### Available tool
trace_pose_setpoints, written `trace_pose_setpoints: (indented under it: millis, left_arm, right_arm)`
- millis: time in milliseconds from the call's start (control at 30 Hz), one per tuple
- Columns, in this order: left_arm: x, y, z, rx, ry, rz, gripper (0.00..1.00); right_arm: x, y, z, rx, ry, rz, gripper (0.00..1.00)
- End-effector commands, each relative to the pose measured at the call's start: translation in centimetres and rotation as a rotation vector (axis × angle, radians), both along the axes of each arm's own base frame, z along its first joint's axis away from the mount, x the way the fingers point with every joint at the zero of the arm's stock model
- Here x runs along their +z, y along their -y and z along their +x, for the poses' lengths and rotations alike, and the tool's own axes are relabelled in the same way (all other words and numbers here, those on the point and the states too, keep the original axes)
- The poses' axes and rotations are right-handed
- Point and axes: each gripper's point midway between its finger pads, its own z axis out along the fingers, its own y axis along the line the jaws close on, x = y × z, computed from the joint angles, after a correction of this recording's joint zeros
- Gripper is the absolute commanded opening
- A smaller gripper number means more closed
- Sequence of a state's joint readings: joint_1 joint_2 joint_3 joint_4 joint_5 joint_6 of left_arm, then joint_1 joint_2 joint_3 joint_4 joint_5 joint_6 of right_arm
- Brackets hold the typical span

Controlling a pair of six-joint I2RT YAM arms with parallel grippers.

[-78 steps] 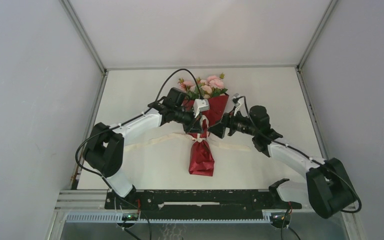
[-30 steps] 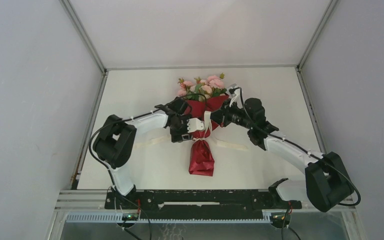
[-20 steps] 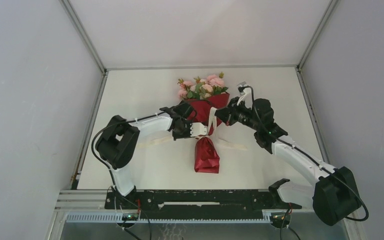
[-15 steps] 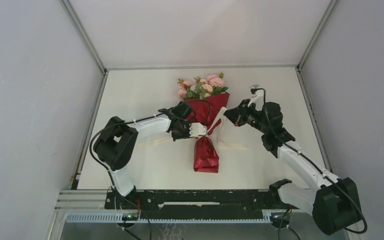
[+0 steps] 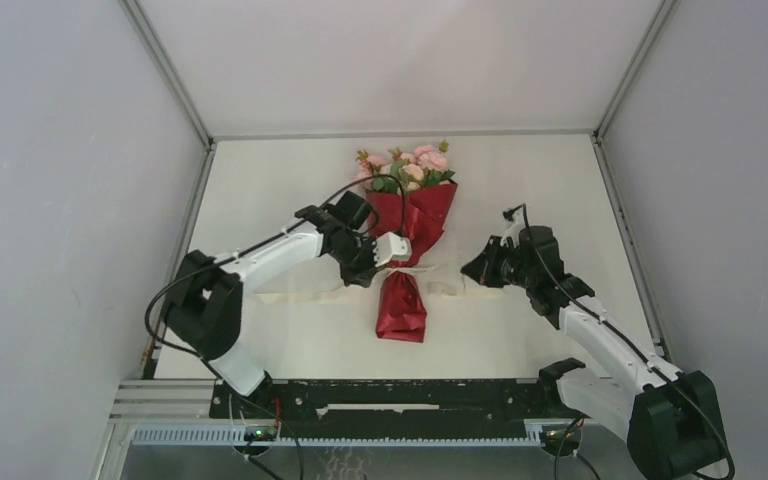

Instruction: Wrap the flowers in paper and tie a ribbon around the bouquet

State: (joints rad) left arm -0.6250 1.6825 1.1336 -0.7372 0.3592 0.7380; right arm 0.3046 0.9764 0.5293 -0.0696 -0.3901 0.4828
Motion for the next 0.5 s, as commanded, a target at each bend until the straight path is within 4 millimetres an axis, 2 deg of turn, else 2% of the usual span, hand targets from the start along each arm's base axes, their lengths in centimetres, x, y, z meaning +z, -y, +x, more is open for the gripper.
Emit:
trace_pose_setpoints:
  millis: [0, 33, 67, 133, 233, 300, 367, 467]
  left_arm:
    - [8.8, 3.9, -2.8, -0.025, -0.103, -0.273, 0.0]
    - [9.8, 4.4, -3.1, -0.03, -0.122, -0.304, 0.0]
    - [10.2, 4.7, -3.2, -0.025, -0.141, -0.319, 0.0]
    - [10.8, 5.3, -3.5, -0.019, -0.184, -0.339, 0.0]
    - [11.3, 5.8, -3.8, -0.026, -0.229, -0.354, 0.0]
    - [11.3, 6.0, -3.7, -0.028, -0.225, -0.363, 0.0]
    - [11.3, 6.1, -3.6, -0.03, -0.224, -0.369, 0.0]
    - [11.2, 6.5, -3.6, -0.025, -0.245, -0.385, 0.0]
  right_arm:
    - [-4.7, 1.7, -2.9, -0.08, -0.225, -0.103, 0.19]
    - [-4.8, 1.8, -3.1, -0.084, -0.24, -0.105, 0.42]
    - [-4.8, 1.9, -3.3, -0.086, -0.245, -0.102, 0.5]
    - [-3.9, 2.0, -3.2, -0.099, -0.218, -0.094, 0.58]
    - [-1.2, 2.0, -2.5, -0.093, -0.079, -0.083, 0.6]
    - [1.0, 1.0, -2.5, -0.041, 0.048, -0.074, 0.61]
    - [3.8, -1.6, -3.1, 0.099, 0.214, -0.032, 0.6]
    - [6.1, -6.0, -5.1, 0.331, 0.348, 0.069, 0.55]
